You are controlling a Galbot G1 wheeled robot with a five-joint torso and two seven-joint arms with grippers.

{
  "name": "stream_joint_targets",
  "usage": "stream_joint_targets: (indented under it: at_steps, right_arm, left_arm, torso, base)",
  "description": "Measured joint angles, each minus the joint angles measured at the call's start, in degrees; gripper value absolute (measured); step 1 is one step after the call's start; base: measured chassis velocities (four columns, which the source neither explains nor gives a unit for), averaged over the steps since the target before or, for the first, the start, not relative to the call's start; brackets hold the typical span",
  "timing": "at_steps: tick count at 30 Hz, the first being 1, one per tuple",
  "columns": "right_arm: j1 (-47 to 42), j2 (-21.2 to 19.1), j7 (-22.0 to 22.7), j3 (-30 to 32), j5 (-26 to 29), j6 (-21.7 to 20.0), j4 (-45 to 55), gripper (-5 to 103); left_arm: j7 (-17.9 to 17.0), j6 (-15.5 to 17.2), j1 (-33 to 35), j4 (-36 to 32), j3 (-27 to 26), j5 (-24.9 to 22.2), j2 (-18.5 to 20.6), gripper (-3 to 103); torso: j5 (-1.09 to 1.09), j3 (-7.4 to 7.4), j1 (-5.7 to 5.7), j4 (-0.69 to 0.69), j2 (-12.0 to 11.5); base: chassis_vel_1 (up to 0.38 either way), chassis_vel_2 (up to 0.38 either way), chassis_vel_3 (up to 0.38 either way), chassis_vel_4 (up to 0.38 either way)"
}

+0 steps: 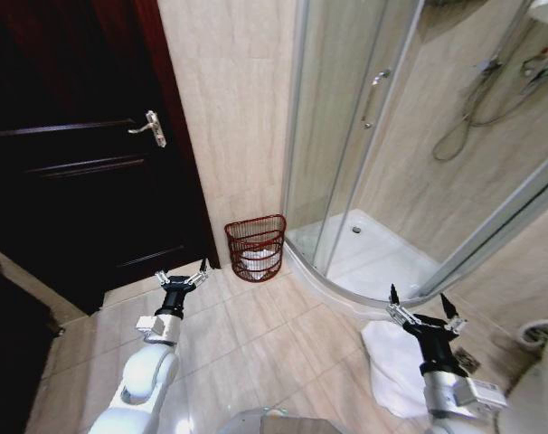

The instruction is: Discard the used towel into the hamper.

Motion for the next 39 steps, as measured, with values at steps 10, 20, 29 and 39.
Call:
stream_joint_targets:
  at_steps: [10,20,29,39]
  right_arm:
    - [-0.3,0.0,0.1,-0.1,0.0,0.5,-0.1,100]
    - [-0.3,0.0,0.2,-0.2,-0.3,0.6,0.0,100]
    - [-0.3,0.0,0.4,-0.4,-0.6,0.6,0.2,100]
    - [-0.3,0.0,0.6,-0.4,-0.6,0.8,0.0,100]
  left_arm:
    - [0.0,0.0,0.0,0.1,0.3,0.2,0.1,100]
    - [0.0,-0.4,0.2,0.3,0.3,0.1,0.1,100]
    - [0.0,-1.0,0.4,0.5,0.7,-0.5,0.1,100]
    - [0.1,-1.0,0.3,0.4,1.4,-1.2,0.2,100]
  torso:
    - [-0.05,0.0,0.0,0.0,0.0]
    - [-0.03,0.0,0.01,-0.01,0.0]
    - [-0.04,0.0,0.01,0.0,0.0]
    - [-0.03,0.0,0.01,0.0,0.0]
  base:
    - [-0.063,-0.129,0.072,0.129]
    - [-0.062,-0.13,0.072,0.122]
    - [-0.069,-0.122,0.067,0.139]
    - [-0.074,-0.123,0.061,0.136]
